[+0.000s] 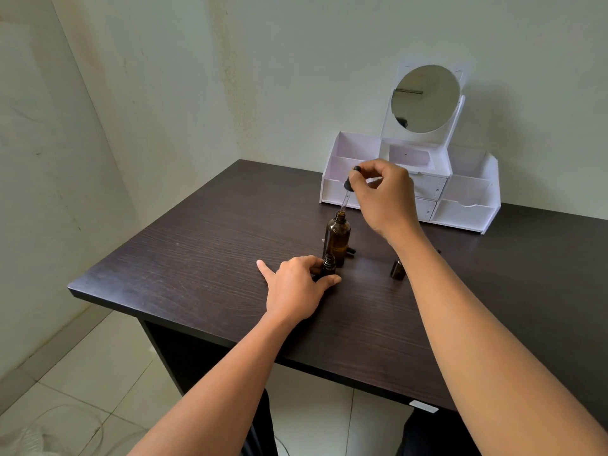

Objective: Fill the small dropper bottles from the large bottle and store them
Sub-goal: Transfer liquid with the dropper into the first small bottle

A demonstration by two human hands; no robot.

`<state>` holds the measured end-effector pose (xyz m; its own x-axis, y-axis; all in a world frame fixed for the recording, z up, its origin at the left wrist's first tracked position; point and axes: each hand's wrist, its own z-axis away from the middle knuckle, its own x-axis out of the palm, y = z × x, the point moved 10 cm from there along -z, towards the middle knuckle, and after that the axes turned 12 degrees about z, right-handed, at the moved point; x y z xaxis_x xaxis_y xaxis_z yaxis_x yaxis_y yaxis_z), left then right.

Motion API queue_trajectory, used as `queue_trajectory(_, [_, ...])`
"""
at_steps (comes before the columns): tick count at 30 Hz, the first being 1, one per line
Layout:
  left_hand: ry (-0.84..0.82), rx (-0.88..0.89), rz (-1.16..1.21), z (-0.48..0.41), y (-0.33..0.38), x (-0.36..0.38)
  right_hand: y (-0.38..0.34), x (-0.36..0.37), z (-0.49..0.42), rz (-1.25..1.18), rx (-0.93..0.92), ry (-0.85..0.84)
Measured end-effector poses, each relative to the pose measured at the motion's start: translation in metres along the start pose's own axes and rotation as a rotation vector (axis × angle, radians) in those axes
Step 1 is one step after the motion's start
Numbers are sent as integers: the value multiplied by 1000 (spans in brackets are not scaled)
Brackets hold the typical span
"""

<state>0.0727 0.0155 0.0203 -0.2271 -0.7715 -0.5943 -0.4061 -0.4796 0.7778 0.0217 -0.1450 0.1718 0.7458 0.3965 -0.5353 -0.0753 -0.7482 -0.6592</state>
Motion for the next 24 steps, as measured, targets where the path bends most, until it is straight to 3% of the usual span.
queue_trajectory(9, [15,-1,14,0,0,-1,-24,-42,4,-171,-82,136])
queue_trajectory(24, [4,2,0,1,1,0,-10,-29,60,-202,-86,136])
